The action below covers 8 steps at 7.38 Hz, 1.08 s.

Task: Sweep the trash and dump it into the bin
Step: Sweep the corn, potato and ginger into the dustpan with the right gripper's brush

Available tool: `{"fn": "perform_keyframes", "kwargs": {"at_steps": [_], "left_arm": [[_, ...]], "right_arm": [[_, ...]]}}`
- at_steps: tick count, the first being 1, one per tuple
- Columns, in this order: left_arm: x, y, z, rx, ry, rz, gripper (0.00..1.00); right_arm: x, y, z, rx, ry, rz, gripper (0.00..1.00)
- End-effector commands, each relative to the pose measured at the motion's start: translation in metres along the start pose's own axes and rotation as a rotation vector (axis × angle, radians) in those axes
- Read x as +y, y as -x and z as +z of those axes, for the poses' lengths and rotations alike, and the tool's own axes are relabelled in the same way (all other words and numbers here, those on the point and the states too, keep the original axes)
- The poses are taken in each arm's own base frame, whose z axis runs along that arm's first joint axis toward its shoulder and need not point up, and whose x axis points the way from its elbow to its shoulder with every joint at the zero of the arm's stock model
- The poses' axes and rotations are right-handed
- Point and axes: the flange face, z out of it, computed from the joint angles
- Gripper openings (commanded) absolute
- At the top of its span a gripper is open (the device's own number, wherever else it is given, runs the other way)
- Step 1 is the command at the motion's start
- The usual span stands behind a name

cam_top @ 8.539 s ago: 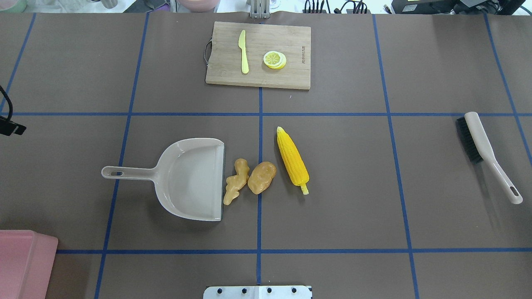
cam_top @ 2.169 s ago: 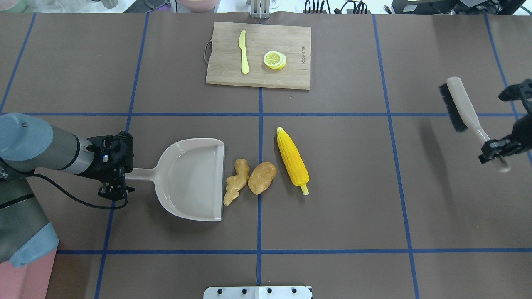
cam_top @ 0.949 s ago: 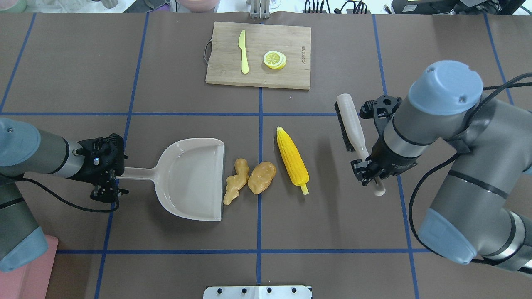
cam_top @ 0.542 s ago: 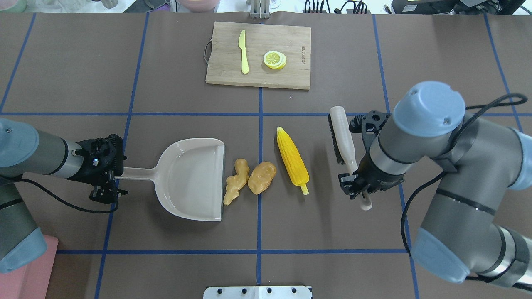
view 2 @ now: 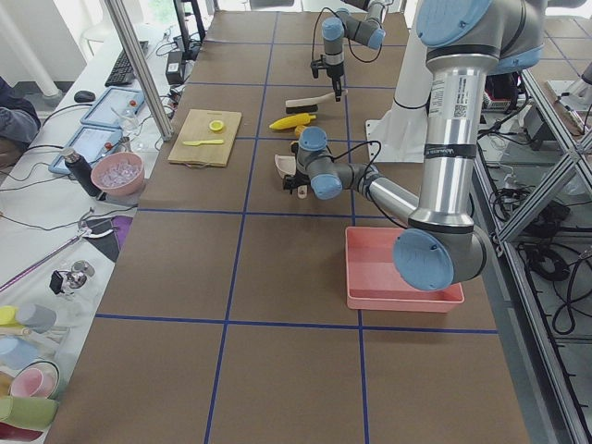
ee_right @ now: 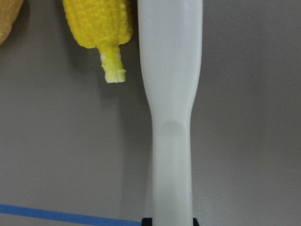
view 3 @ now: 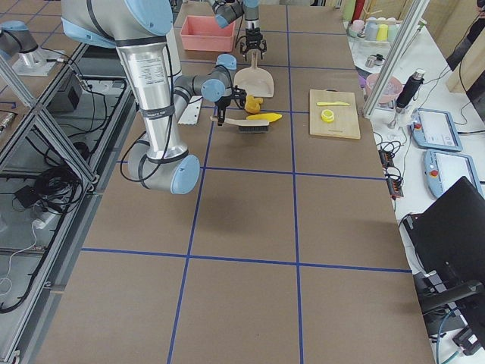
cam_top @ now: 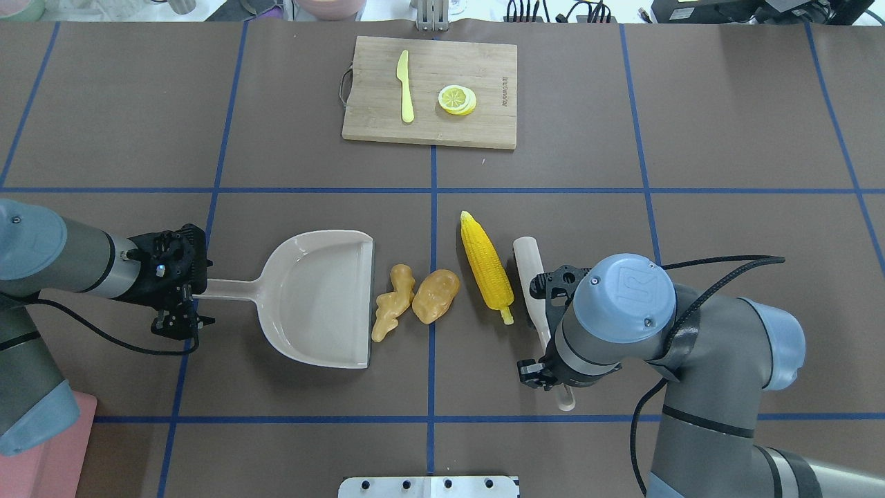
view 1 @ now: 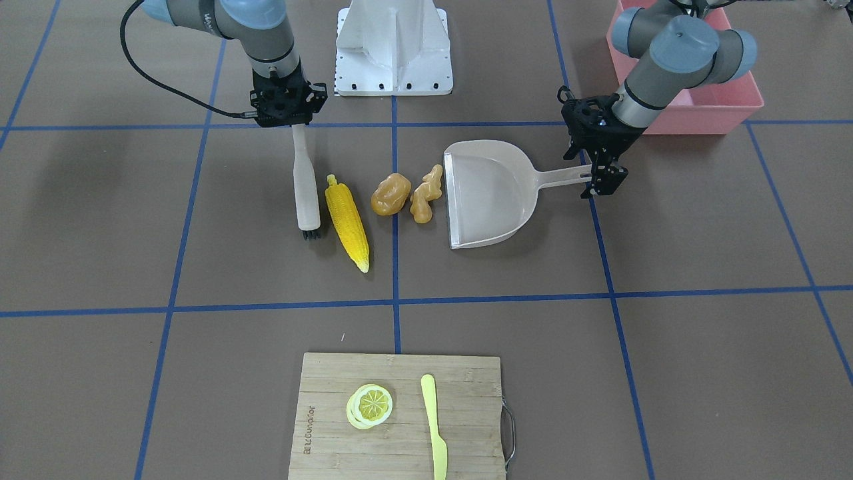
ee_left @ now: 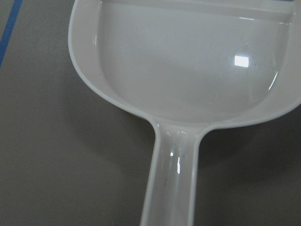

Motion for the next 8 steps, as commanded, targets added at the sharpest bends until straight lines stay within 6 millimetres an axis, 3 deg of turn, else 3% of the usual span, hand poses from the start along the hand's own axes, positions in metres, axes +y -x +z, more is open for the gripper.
{"fn": "perform_keyframes", "kwargs": {"at_steps": [1, 3, 8], "left_arm": [[0.000, 0.000, 0.000, 0.000, -0.002, 0.000, 0.97], [0.000, 0.000, 0.000, 0.000, -0.003, 0.000, 0.97], [0.001, 0.000, 0.000, 0.000, -0.003, -0.001, 0.97]], "right_arm": [[-0.014, 0.020, 0.005, -0.022, -0.027, -0.001, 0.00], [-0.026, 0.042, 0.021, -0.041, -0.031, 0.022, 0.00], [-0.027, 0.102, 0.041, -0.141, -0.041, 0.091, 0.00]]}}
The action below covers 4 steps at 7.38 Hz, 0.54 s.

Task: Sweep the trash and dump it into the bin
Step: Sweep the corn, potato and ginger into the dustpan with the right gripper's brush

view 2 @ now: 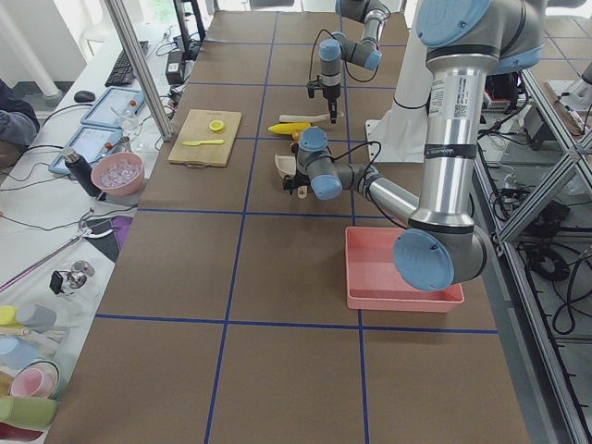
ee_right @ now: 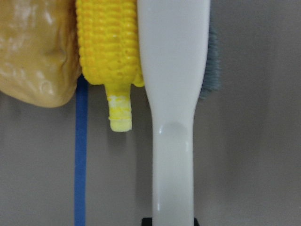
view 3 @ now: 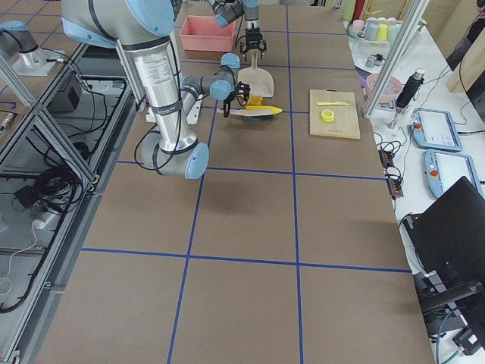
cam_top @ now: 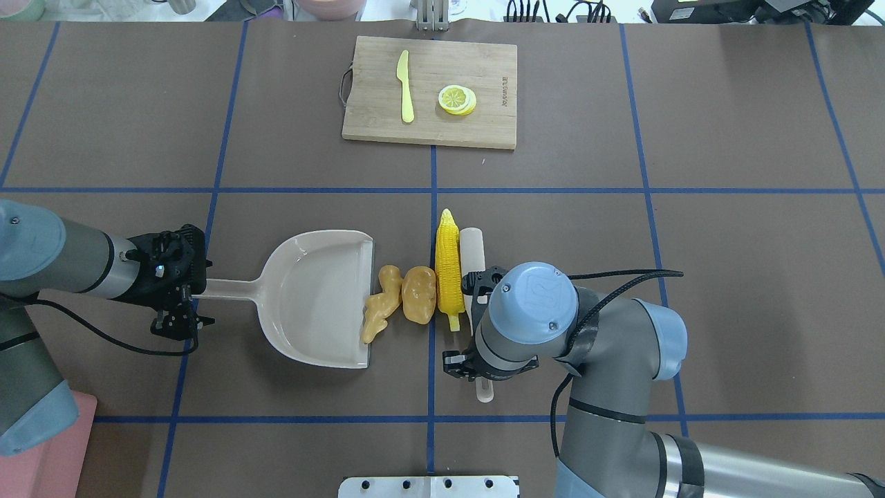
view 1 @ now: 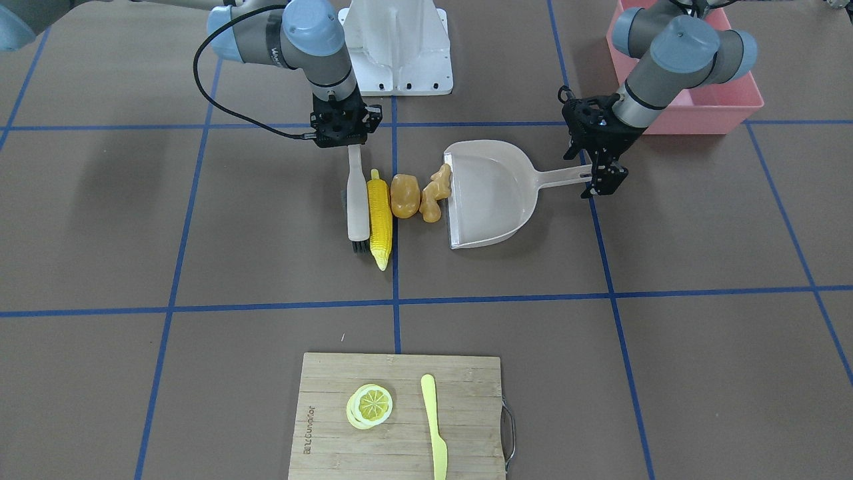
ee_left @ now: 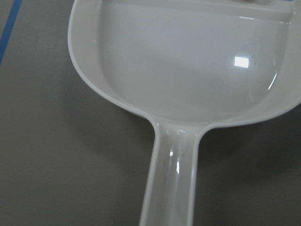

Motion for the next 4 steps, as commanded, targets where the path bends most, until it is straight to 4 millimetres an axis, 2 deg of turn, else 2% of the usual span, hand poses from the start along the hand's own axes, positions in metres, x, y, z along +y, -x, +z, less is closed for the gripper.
{"fn": "perform_keyframes", "kwargs": {"at_steps": [1, 4], "left_arm": [[-0.001, 0.000, -0.001, 0.000, -0.002, 0.001, 0.98], [0.001, 0.001, 0.001, -0.001, 0.004, 0.001, 0.97]], "right_arm": [[-0.001, 0.027, 0.006, -0.036, -0.005, 0.023, 0.00], [-0.003, 0.053, -0.005, -0.067, -0.003, 0.024, 0.00]]}}
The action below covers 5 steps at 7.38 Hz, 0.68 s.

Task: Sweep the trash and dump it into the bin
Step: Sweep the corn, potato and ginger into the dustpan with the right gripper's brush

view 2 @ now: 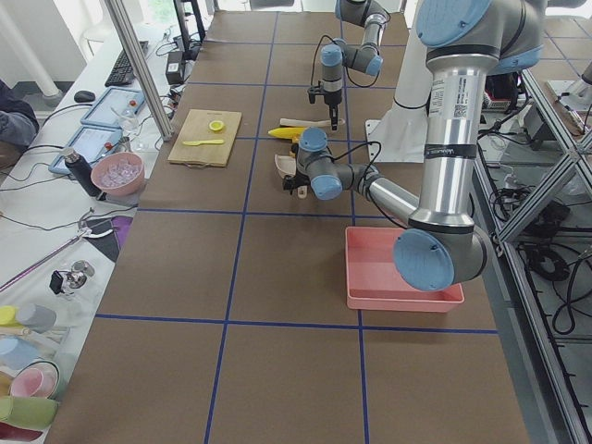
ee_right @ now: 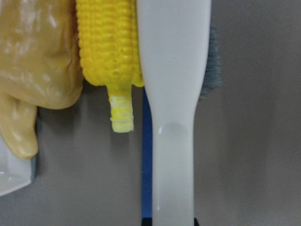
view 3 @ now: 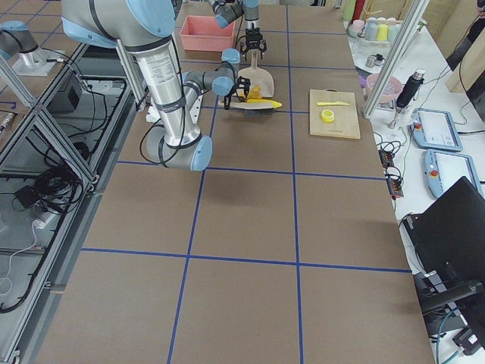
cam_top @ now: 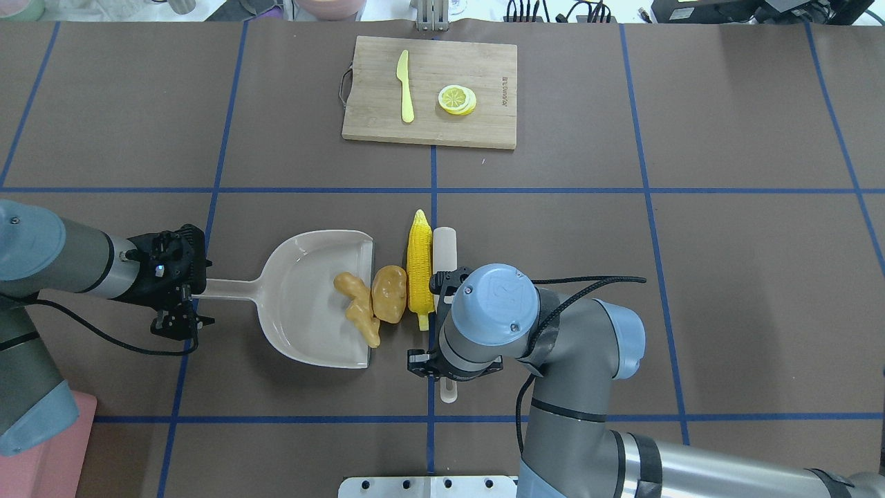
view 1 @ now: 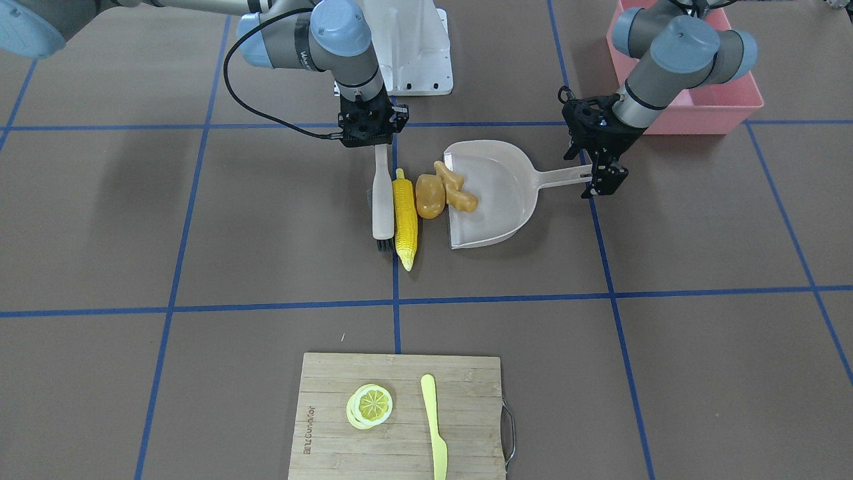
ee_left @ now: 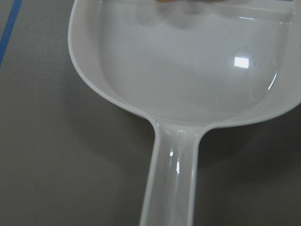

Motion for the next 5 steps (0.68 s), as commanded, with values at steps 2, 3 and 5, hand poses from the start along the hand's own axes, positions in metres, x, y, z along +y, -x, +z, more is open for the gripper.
{"fn": "perform_keyframes", "kwargs": {"at_steps": [2, 3, 5], "left_arm": [[0.000, 0.000, 0.000, 0.000, 0.001, 0.000, 0.98], [0.000, 0.000, 0.000, 0.000, 0.001, 0.000, 0.97], [0.002, 0.001, 0.003, 0.001, 0.007, -0.001, 0.97]], "right_arm": [[0.000, 0.028, -0.015, -0.043, 0.006, 0.002, 0.00], [-0.003, 0.042, -0.013, -0.045, 0.009, 0.011, 0.00], [-0.011, 0.080, 0.006, -0.040, 0.019, 0.013, 0.00]]}}
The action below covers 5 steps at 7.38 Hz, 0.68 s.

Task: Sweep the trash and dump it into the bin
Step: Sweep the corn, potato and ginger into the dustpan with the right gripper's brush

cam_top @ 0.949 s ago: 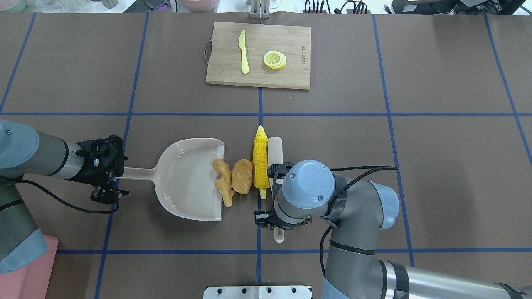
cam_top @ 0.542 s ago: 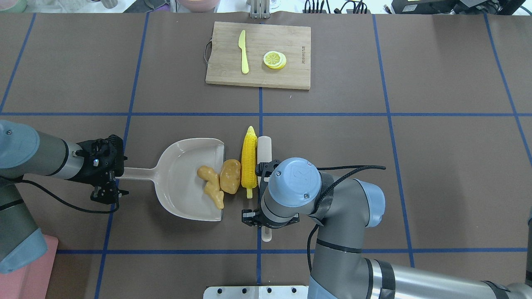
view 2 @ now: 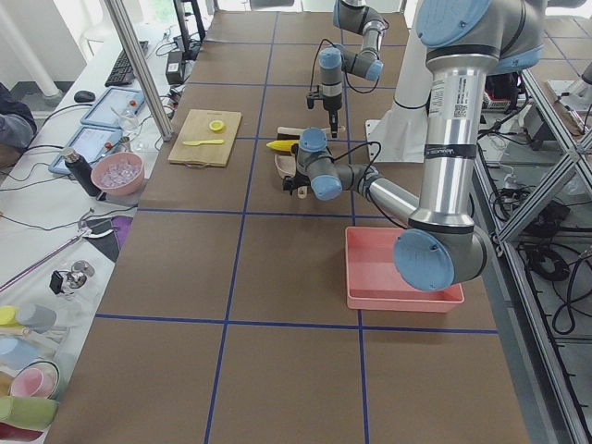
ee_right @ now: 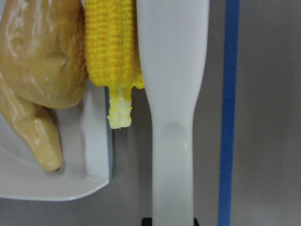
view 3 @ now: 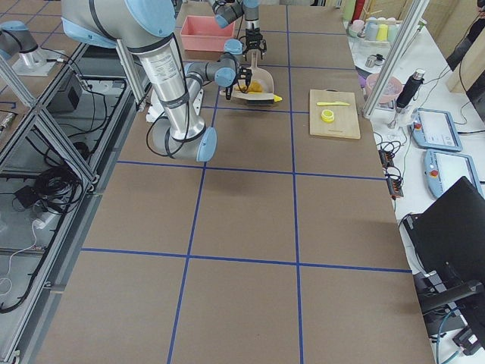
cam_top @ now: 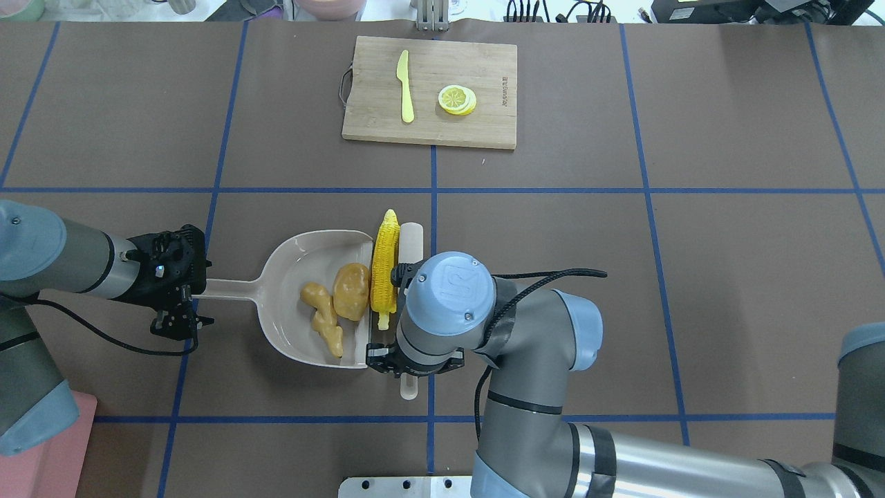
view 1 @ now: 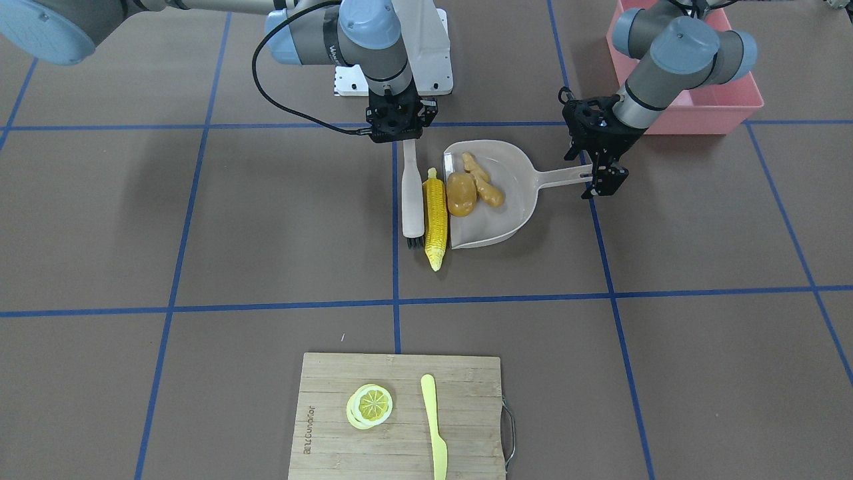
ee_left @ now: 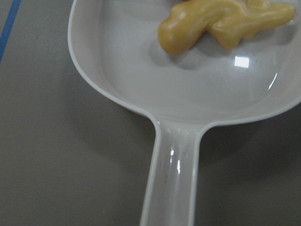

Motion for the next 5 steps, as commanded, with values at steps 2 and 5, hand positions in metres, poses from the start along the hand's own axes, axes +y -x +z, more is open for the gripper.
{"fn": "perform_keyframes", "kwargs": {"at_steps": [2, 5], "left_arm": [[0.001, 0.000, 0.001, 0.001, 0.003, -0.001, 0.98], [0.001, 0.000, 0.001, 0.001, 0.003, -0.001, 0.97]], "right_arm": [[-0.003, 0.047, 0.016, -0.024, 0.008, 0.006, 0.00], [0.013, 0.059, 0.015, -0.065, 0.021, 0.029, 0.00]]}}
